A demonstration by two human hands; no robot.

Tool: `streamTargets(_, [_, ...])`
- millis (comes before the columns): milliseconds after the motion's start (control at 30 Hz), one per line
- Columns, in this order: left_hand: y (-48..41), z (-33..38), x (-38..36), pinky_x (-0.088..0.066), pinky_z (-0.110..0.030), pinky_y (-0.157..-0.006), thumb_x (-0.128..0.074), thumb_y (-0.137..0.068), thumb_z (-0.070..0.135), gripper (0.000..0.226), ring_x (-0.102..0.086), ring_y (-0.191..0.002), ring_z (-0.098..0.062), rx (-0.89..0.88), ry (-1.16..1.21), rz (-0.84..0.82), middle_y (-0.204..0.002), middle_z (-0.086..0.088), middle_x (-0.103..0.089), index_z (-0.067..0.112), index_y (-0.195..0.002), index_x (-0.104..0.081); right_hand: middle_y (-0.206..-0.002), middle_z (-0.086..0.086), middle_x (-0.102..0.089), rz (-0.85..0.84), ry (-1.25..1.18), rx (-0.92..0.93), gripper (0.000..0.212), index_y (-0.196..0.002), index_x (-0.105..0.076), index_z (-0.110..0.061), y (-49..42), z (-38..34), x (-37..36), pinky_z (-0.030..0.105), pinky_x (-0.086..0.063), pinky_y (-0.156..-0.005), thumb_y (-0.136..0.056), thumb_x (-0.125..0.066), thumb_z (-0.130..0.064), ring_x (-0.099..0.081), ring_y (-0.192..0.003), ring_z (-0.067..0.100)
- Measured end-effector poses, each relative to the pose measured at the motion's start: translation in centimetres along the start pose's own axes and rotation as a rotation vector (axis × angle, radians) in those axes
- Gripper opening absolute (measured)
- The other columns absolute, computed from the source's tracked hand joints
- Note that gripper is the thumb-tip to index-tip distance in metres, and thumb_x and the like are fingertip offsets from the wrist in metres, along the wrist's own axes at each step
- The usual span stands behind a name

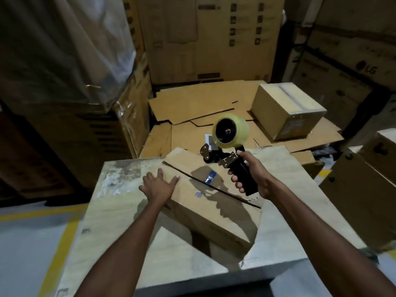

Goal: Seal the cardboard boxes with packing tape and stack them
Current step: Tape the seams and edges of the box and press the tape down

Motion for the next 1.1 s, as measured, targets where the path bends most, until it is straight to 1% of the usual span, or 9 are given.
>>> streamTargets(100, [1.4,0.4,1.3,-0.014,-0.053,-0.120,-0.051,-0.099,0.057,0.065,-0.021,-0.152,-0.032,-0.049,0.176,0.079,-0.162,-0.016,-0.030,0.017,-0.150,-0.048,-0.073,0.009,-0.056,-0.074,0.023,-0.033,0.070,-0.094,-0.063,-0.003,0.6,-1.1,0.9,0.030,-0.038,-0.051,-0.095,-0.042,-0.069,-0.046,-0.054,0.023])
streamTargets(200, [4.1,2.1,3.3,-0.034,-0.042,-0.116,-0.061,-0.098,0.028,0.047,-0.042,-0.142,-0.028,-0.179,0.628,0.199,-0.153,-0.010,-0.049,0.013,-0.142,-0.058,-0.073,0.009,-0.054,-0.165,-0.003,-0.071,0.067,-0.093,-0.064,-0.003,0.6,-2.1,1.0,0.029,-0.037,-0.049,-0.092,-0.044,-0.068,-0.044,-0.053,0.022])
streamTargets(333, [7.5,5.8,5.5,-0.040,-0.030,-0.112,-0.065,-0.096,0.008,0.071,-0.039,-0.140,-0.014,-0.308,1.053,-0.033,-0.161,0.007,-0.036,0.028,-0.158,-0.037,-0.072,0.006,-0.049,-0.327,-0.140,-0.126,0.060,-0.087,-0.065,-0.005,0.4,-2.4,0.0,0.027,-0.035,-0.045,-0.089,-0.046,-0.062,-0.041,-0.051,0.017])
streamTargets(433, [8.1,6.9,6.3,-0.042,-0.013,-0.104,-0.064,-0.094,-0.002,0.075,-0.040,-0.143,-0.004,-0.426,1.179,-0.094,-0.158,0.007,-0.039,0.021,-0.158,-0.033,-0.073,0.005,-0.049,-0.352,-0.195,-0.146,0.058,-0.086,-0.066,-0.005,-0.4,-2.6,-1.1,0.026,-0.036,-0.045,-0.088,-0.048,-0.060,-0.042,-0.050,0.016])
streamTargets(633, [6.8,4.4,5.8,-0.058,-0.026,-0.087,-0.070,-0.092,0.000,0.027,-0.071,-0.108,-0.013,-0.338,1.356,0.024,-0.111,0.002,-0.077,0.016,-0.114,-0.076,-0.072,0.005,-0.048,-0.275,-0.185,-0.123,0.060,-0.085,-0.066,-0.004,-2.8,-4.0,-2.5,0.025,-0.036,-0.043,-0.089,-0.047,-0.061,-0.042,-0.048,0.016])
streamTargets(733, [4.9,2.9,5.1,-0.051,-0.016,-0.058,-0.073,-0.093,0.013,0.007,-0.071,-0.088,-0.018,-0.056,1.442,0.076,-0.092,0.001,-0.078,0.009,-0.096,-0.079,-0.072,0.007,-0.048,-0.217,-0.139,-0.083,0.062,-0.090,-0.064,-0.003,-3.6,-5.4,-2.9,0.026,-0.035,-0.044,-0.090,-0.045,-0.062,-0.041,-0.048,0.017])
streamTargets(867, [1.2,1.8,5.3,-0.037,-0.021,-0.046,-0.068,-0.097,0.032,0.026,-0.054,-0.061,-0.015,0.169,1.363,-0.172,-0.079,-0.007,-0.068,0.009,-0.086,-0.073,-0.072,0.008,-0.049,-0.172,-0.086,-0.054,0.067,-0.096,-0.063,-0.001,-4.3,-7.0,-3.2,0.027,-0.035,-0.044,-0.092,-0.044,-0.065,-0.039,-0.051,0.019])
streamTargets(1000, [-1.8,3.9,7.5,-0.051,-0.033,-0.065,-0.056,-0.098,0.057,0.055,-0.064,-0.077,-0.026,0.210,1.330,-0.502,-0.090,-0.014,-0.071,0.004,-0.100,-0.070,-0.072,0.008,-0.049,-0.165,-0.047,-0.055,0.070,-0.098,-0.064,0.000,-5.0,-8.2,-3.3,0.027,-0.036,-0.043,-0.091,-0.046,-0.067,-0.039,-0.050,0.019])
streamTargets(1100, [-2.9,6.0,9.7,-0.055,-0.036,-0.070,-0.059,-0.089,0.070,0.075,-0.068,-0.090,-0.033,0.319,1.500,-0.740,-0.110,-0.022,-0.071,-0.001,-0.115,-0.063,-0.072,0.008,-0.048,-0.181,-0.027,-0.050,0.070,-0.099,-0.064,0.001,-5.5,-8.8,-3.6,0.027,-0.036,-0.043,-0.092,-0.046,-0.067,-0.038,-0.051,0.019])
Point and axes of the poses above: each hand's wrist, its own y-axis away from the middle knuckle, its own x-axis out of the back of the hand, z = x × y, the point moved 2 cm from there along -y, towards the middle knuckle
